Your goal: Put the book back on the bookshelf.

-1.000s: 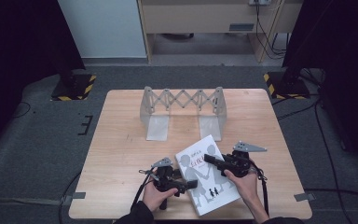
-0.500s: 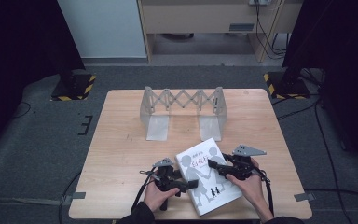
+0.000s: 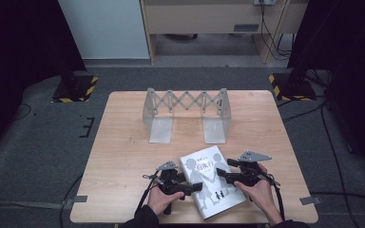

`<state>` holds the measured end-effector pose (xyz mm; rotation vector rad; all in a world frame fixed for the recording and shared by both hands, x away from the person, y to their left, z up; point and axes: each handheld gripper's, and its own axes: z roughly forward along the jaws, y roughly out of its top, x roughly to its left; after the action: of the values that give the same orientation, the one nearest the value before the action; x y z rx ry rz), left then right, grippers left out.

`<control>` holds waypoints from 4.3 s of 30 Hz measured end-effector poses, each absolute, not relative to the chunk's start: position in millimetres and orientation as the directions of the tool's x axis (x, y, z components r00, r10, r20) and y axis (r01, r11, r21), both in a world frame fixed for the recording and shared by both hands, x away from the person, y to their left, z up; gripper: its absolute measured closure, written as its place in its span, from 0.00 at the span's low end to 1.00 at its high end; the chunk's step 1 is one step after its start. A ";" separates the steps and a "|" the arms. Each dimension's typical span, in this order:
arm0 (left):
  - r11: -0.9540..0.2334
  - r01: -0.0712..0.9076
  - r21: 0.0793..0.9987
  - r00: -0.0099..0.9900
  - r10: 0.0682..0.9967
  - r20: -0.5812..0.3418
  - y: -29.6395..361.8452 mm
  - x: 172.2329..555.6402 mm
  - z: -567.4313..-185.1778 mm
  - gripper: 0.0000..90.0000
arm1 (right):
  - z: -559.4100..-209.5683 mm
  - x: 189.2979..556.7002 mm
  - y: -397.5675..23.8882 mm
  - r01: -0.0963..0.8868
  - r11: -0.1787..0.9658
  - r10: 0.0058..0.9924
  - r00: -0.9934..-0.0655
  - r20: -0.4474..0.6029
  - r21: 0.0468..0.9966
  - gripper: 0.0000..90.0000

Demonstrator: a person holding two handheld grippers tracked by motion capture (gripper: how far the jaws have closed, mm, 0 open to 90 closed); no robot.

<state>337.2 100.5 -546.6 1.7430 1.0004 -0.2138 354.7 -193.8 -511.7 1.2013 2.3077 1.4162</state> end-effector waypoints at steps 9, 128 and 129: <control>-0.070 0.710 0.700 0.623 0.525 -0.580 99.9 336.3 -546.8 0.06 | -518.5 357.1 -198.1 0.570 0.179 0.716 -0.635 0.291 0.802 0.29; 0.053 0.520 0.853 0.702 0.543 -0.461 134.3 331.0 -436.3 0.58 | -526.9 376.8 -257.1 0.573 0.209 0.929 -0.369 0.021 0.792 0.21; 0.051 0.517 0.855 0.702 0.546 -0.457 135.5 330.9 -435.1 0.58 | -527.8 377.2 -257.4 0.574 0.218 0.930 -0.367 0.009 0.789 0.21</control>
<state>330.9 135.5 -435.1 1.5882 0.8892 0.0275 377.2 -257.4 -527.8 1.3852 2.0253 0.9985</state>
